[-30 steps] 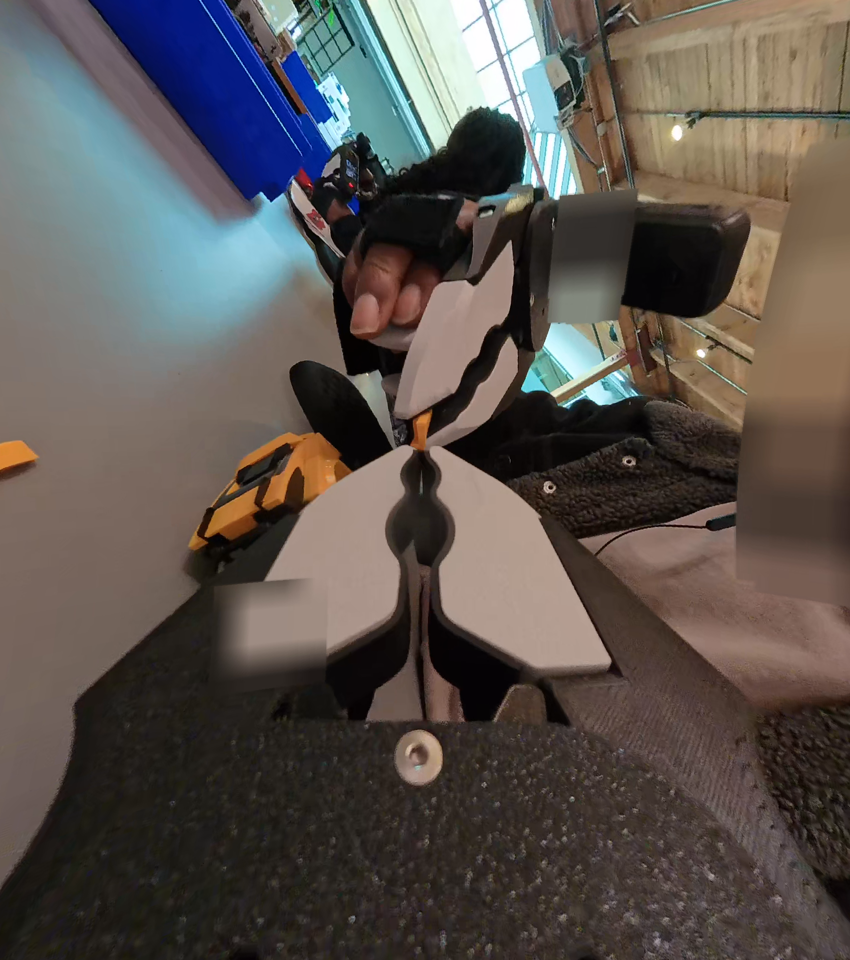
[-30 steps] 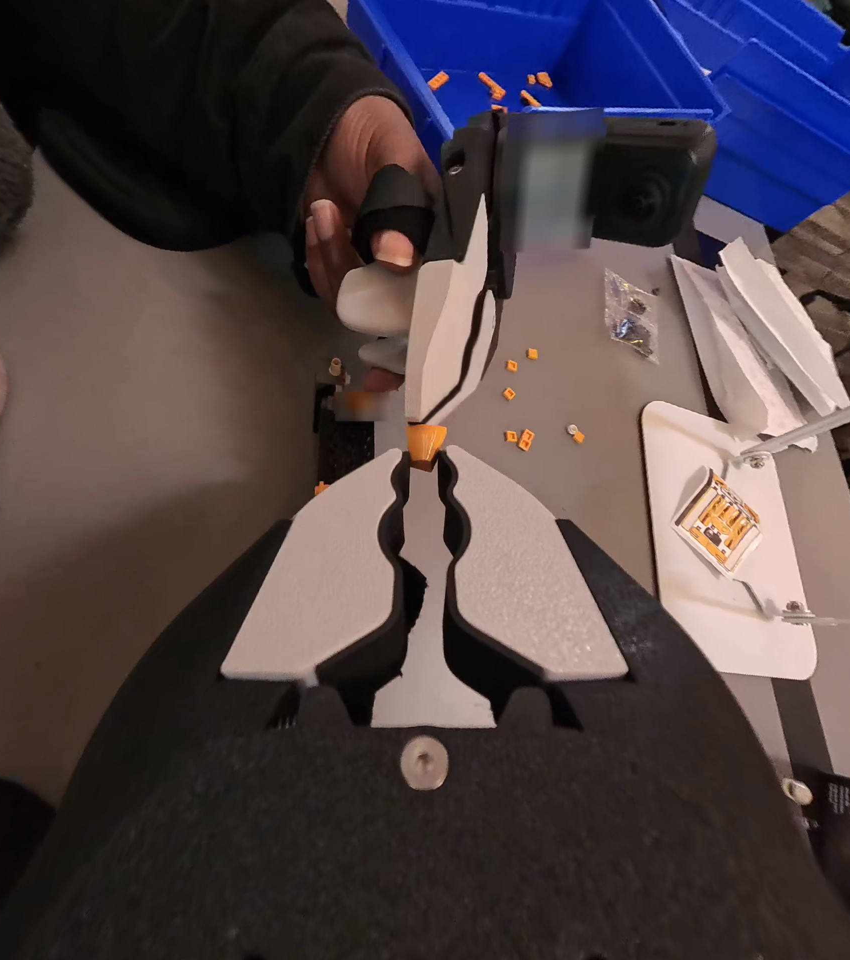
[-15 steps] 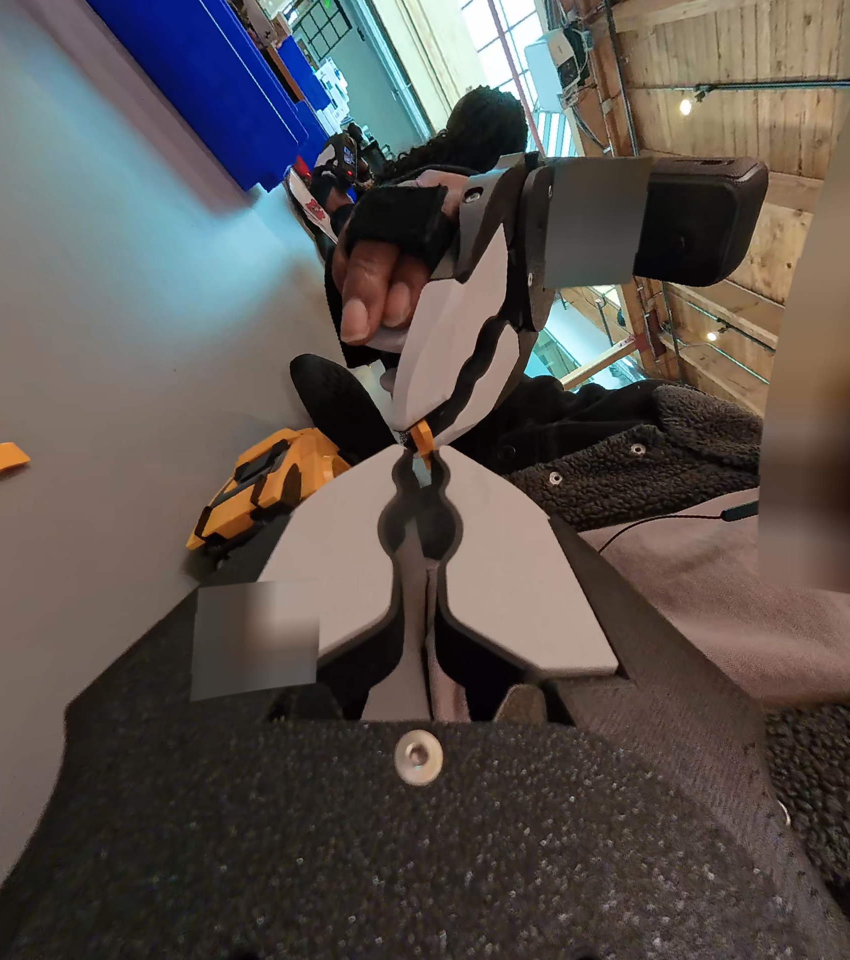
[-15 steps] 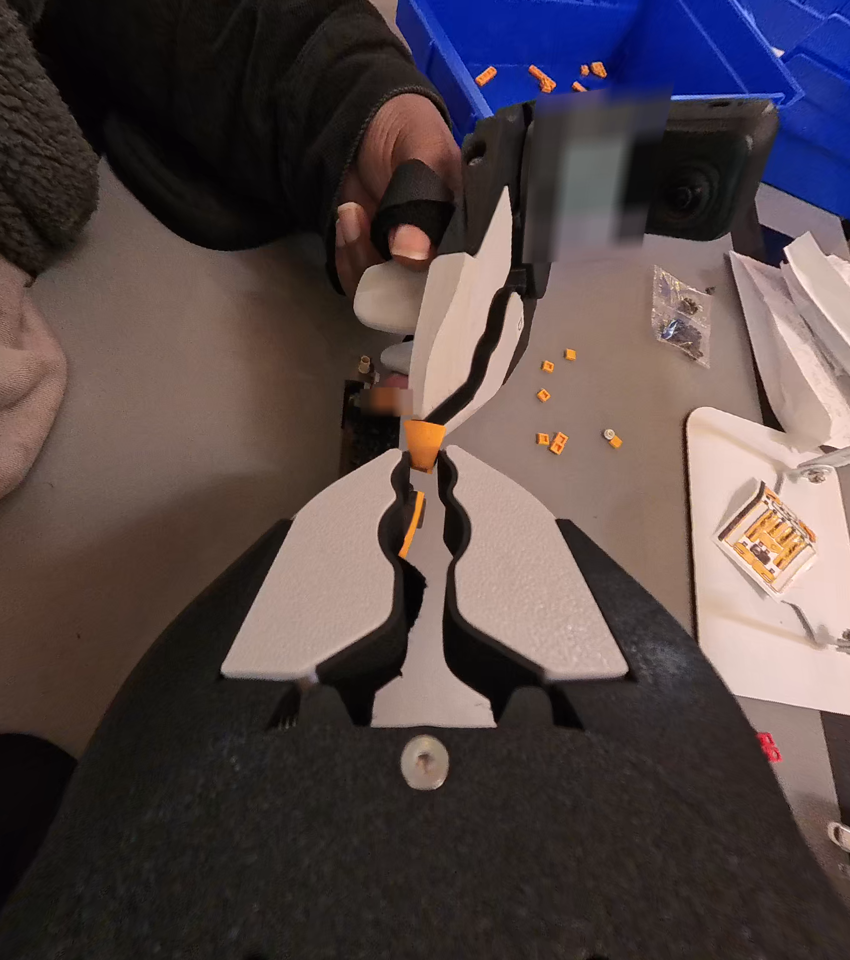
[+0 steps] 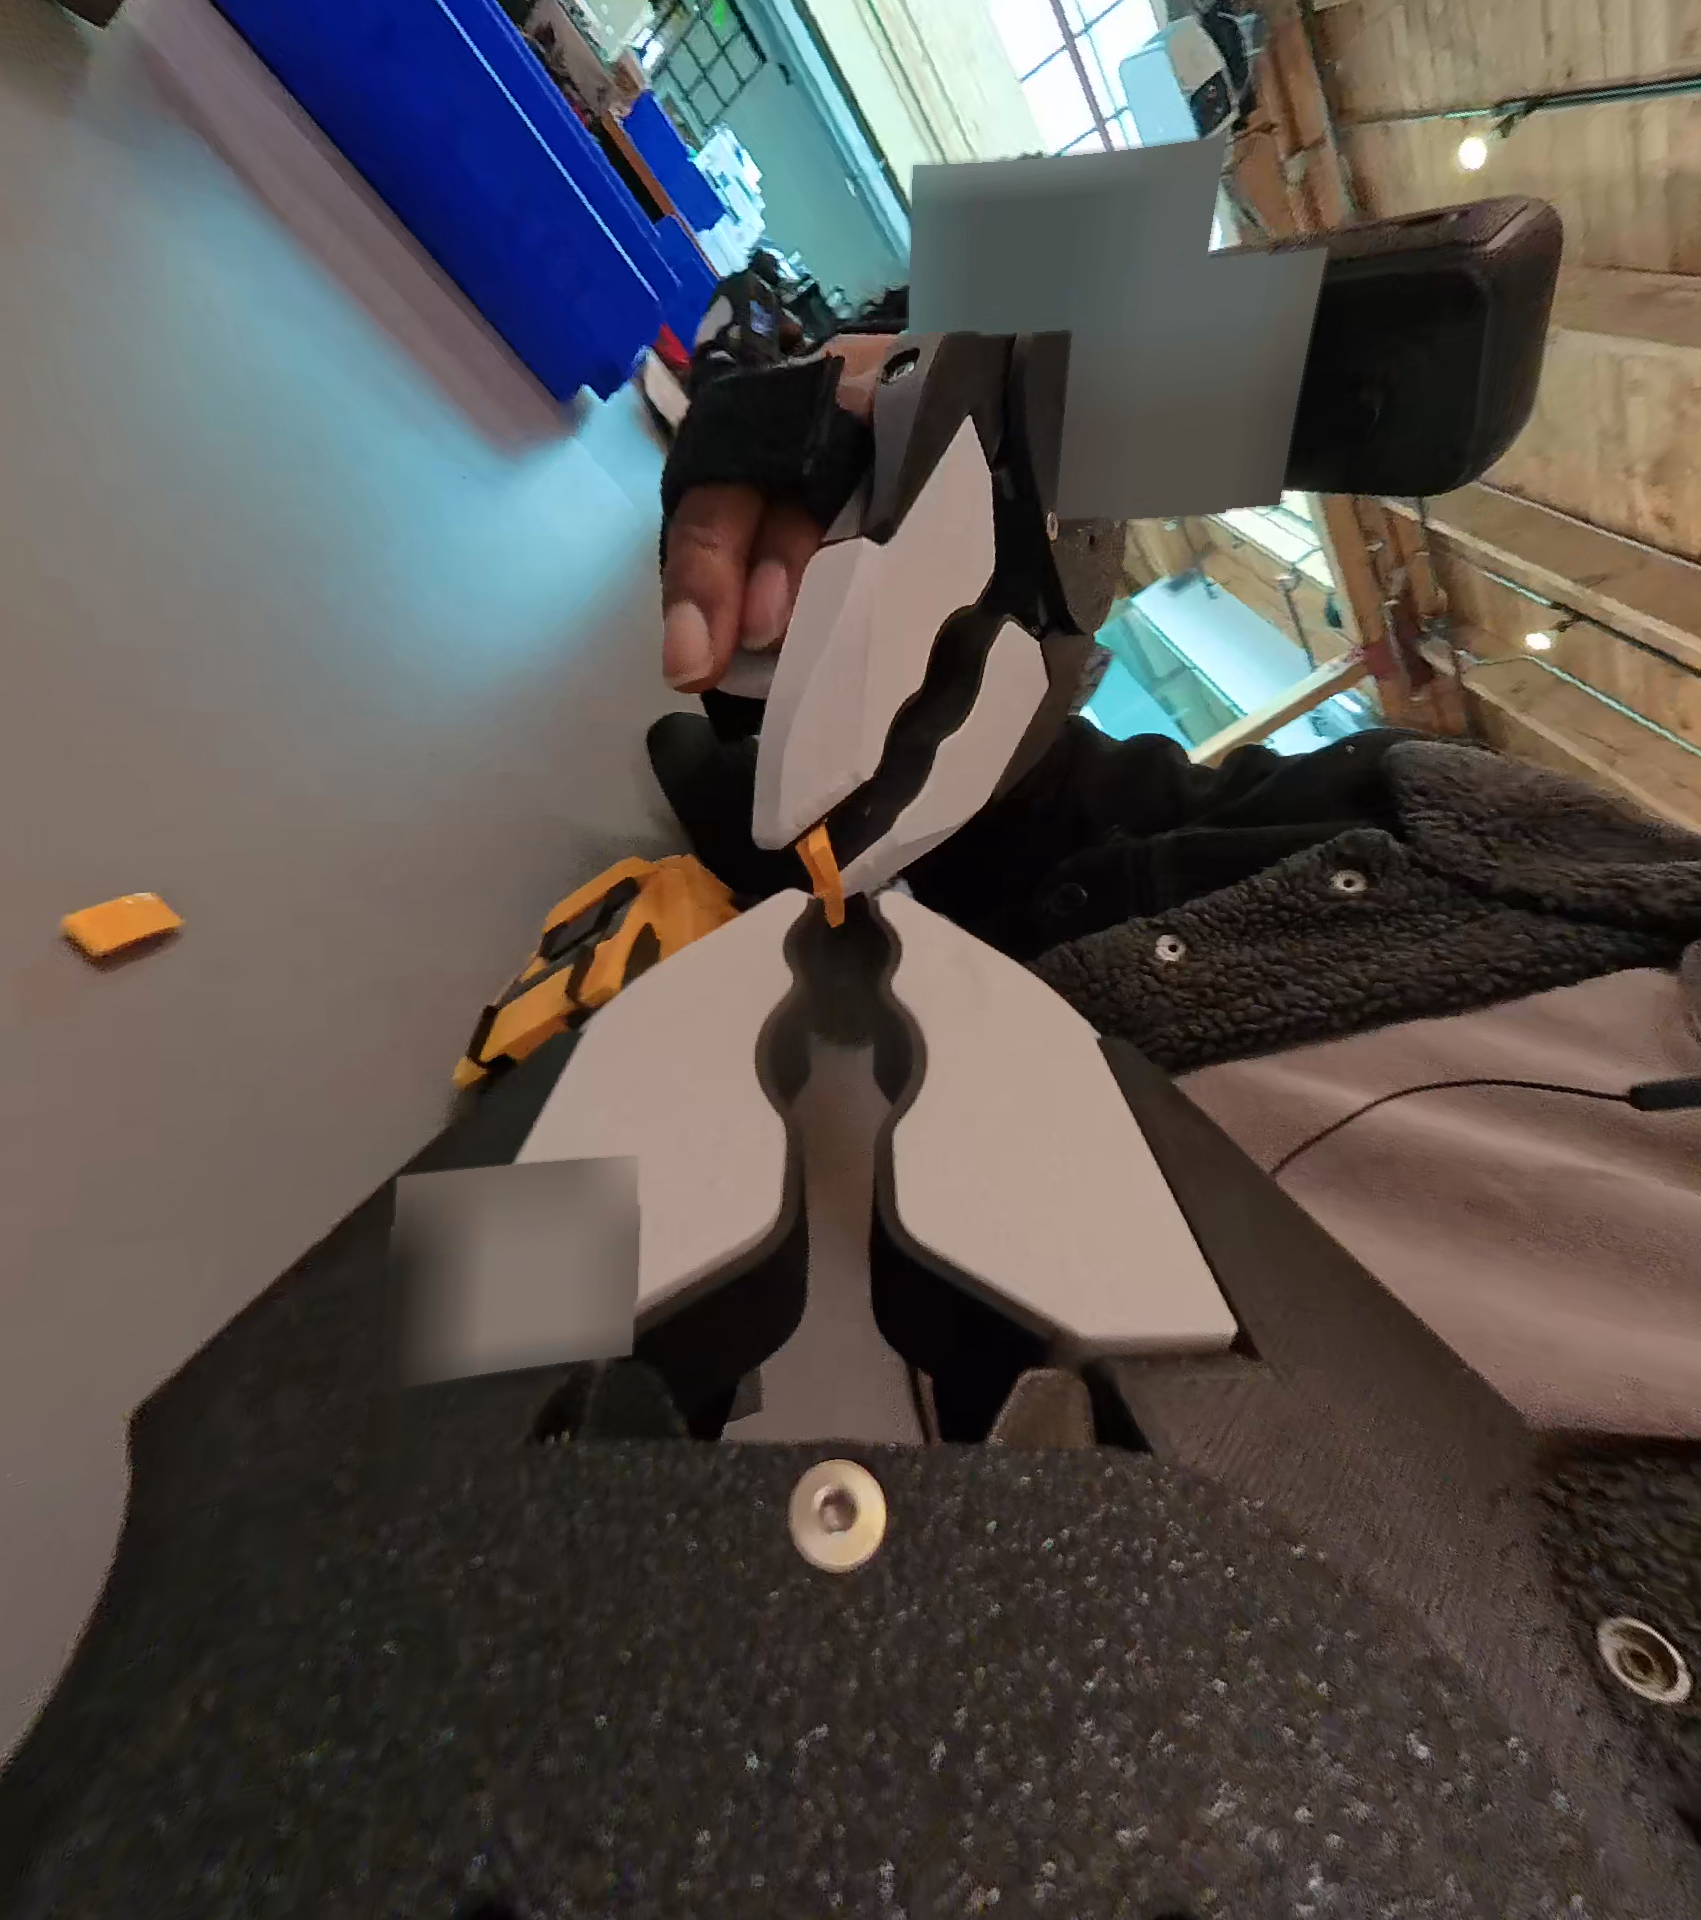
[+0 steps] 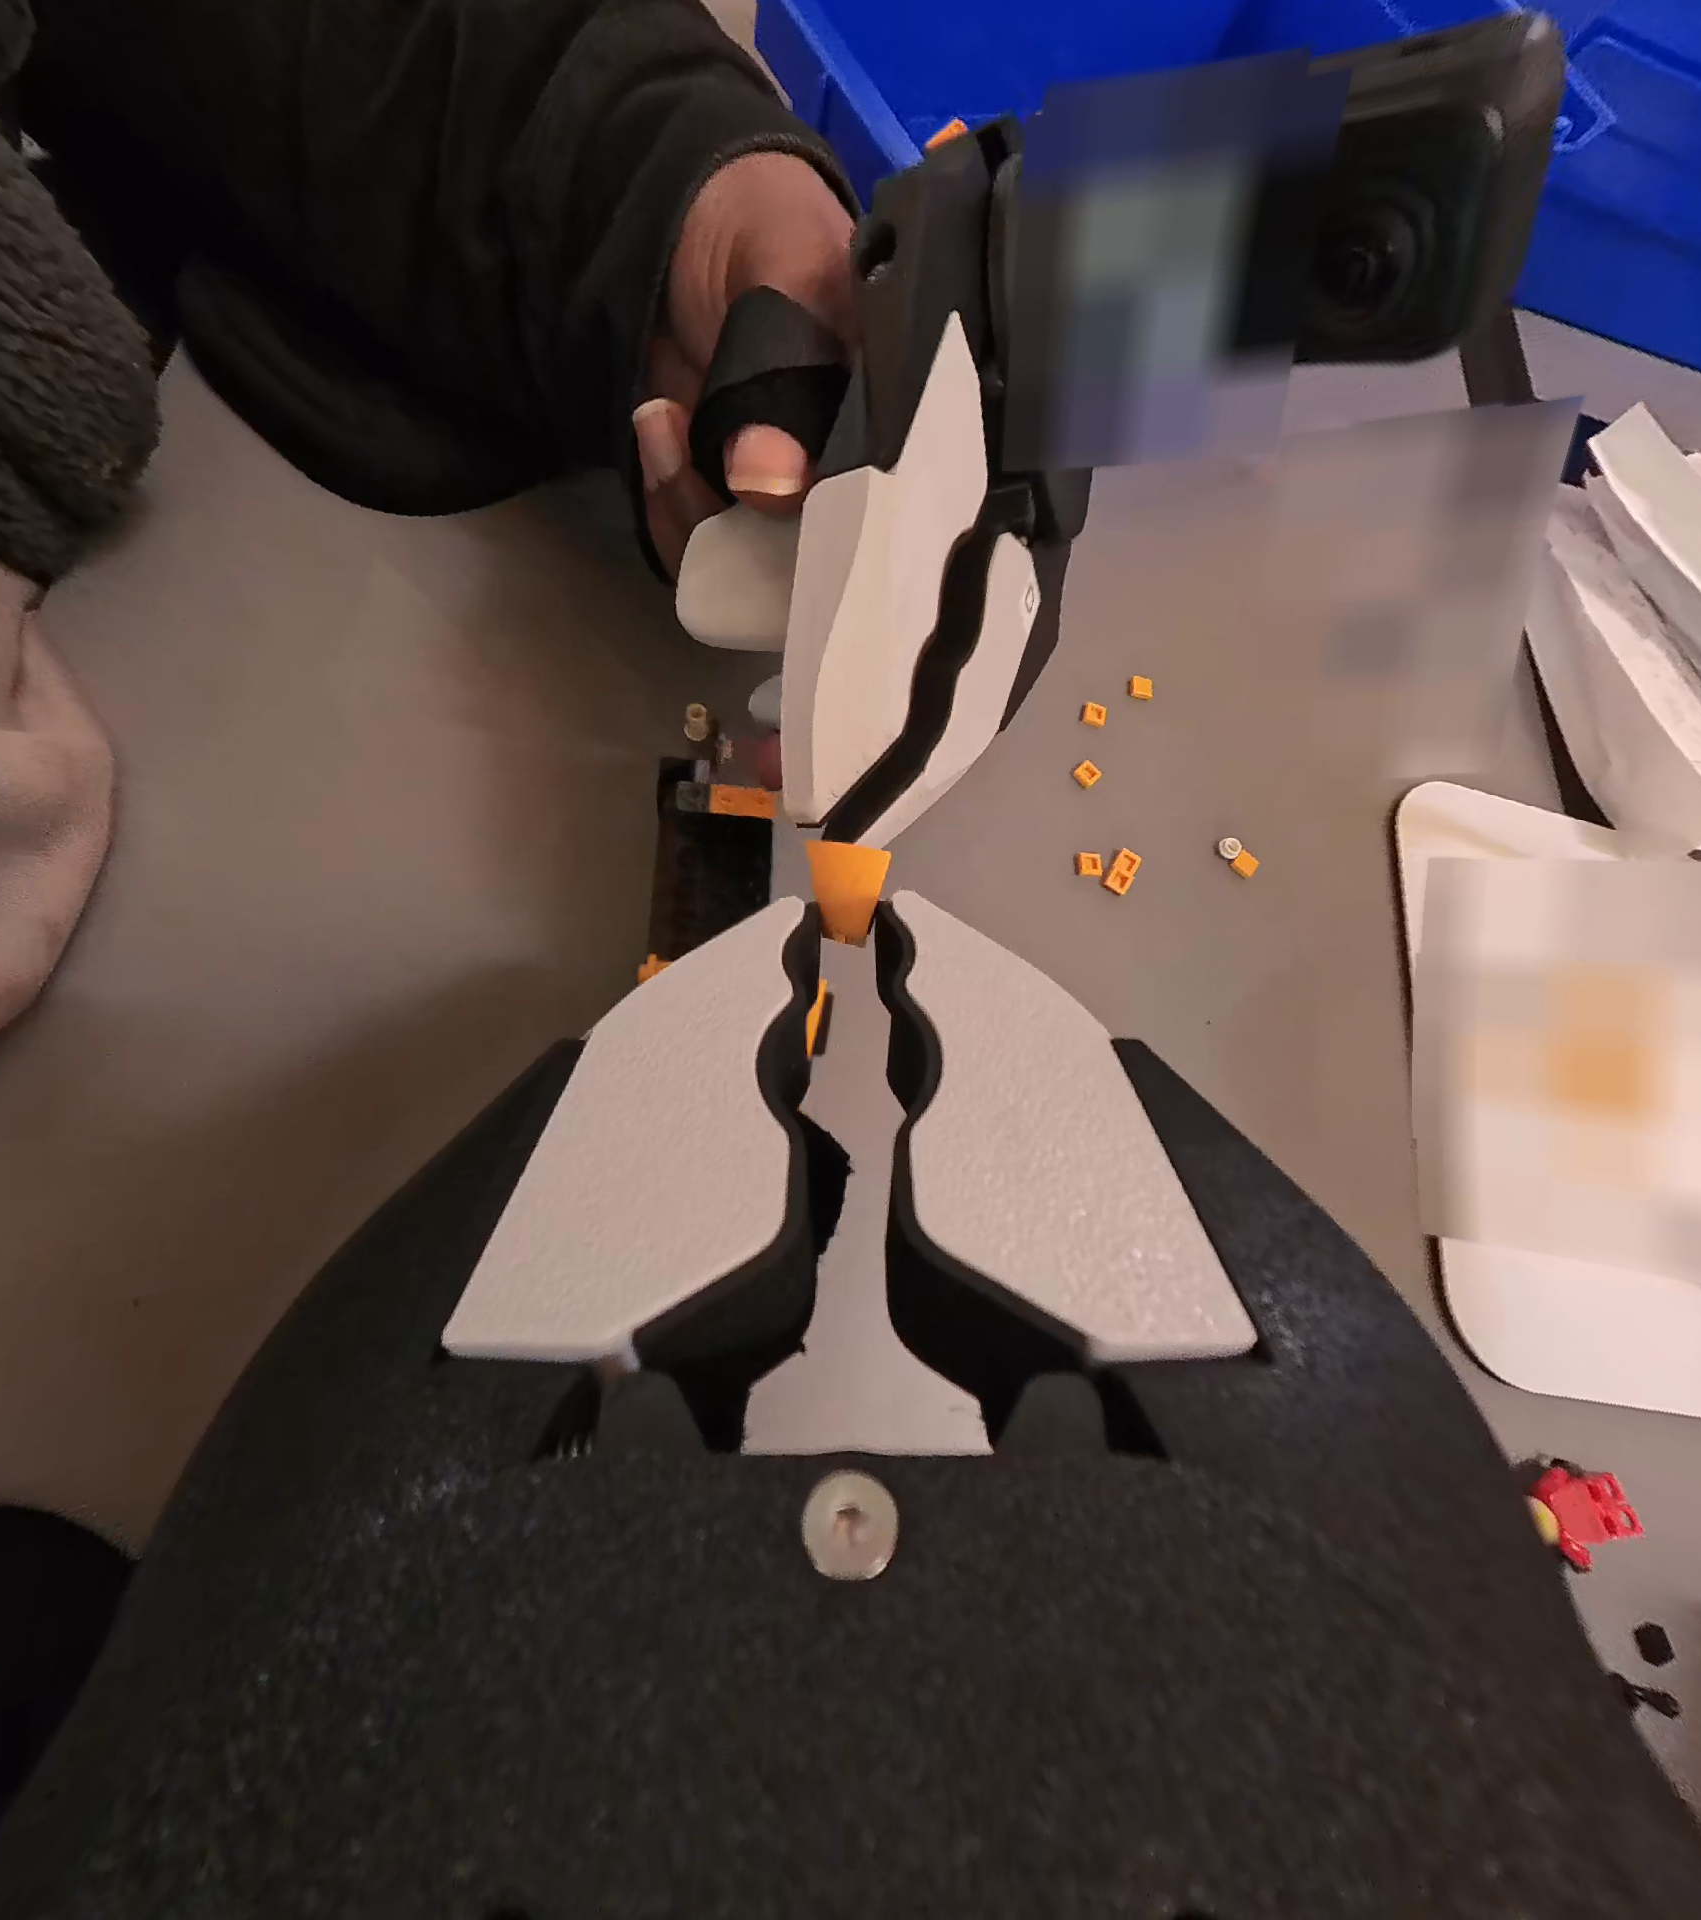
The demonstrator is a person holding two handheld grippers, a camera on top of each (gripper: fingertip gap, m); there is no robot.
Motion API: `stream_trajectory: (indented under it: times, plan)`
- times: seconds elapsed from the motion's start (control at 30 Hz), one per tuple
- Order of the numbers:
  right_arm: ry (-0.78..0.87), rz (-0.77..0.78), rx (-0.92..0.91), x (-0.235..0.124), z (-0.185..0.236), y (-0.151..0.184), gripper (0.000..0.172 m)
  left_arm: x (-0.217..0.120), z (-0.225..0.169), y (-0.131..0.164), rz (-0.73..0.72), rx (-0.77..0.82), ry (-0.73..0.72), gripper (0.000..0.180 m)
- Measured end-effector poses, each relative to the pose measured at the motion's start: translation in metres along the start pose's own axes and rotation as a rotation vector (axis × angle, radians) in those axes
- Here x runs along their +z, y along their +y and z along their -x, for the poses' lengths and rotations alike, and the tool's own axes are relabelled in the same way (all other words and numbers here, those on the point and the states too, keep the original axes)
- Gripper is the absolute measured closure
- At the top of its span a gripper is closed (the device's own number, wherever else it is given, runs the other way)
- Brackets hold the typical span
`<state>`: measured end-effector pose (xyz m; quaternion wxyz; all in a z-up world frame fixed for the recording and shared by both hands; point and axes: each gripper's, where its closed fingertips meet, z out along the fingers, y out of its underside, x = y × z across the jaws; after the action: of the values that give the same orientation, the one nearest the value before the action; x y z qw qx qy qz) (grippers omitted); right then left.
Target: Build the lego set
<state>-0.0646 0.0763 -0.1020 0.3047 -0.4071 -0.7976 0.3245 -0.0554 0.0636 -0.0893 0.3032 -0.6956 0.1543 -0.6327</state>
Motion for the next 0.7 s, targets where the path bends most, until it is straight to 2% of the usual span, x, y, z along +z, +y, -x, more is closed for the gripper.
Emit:
stream_trajectory:
  times: [0.03,0.2,0.27,0.37,0.47,0.7]
  plan:
    - [-0.002,0.0,0.009,0.002,-0.001,0.0,0.162,-0.001,0.002,-0.001,-0.003,0.012,-0.022,0.174]
    - [-0.015,-0.013,0.028,0.009,-0.013,-0.003,0.162,-0.012,0.009,-0.007,-0.018,0.071,-0.122,0.177]
    - [-0.023,-0.023,0.023,0.011,-0.015,-0.008,0.162,-0.018,0.013,-0.011,-0.033,0.09,-0.175,0.167]
    - [-0.041,-0.037,0.021,0.019,-0.017,-0.017,0.162,-0.028,0.013,-0.014,-0.045,0.125,-0.208,0.163]
    - [-0.049,-0.023,0.004,0.026,-0.019,-0.02,0.162,-0.035,0.01,-0.012,-0.045,0.139,-0.205,0.176]
    - [-0.087,-0.039,0.009,0.039,-0.02,-0.03,0.162,-0.049,0.007,-0.009,-0.06,0.166,-0.235,0.176]
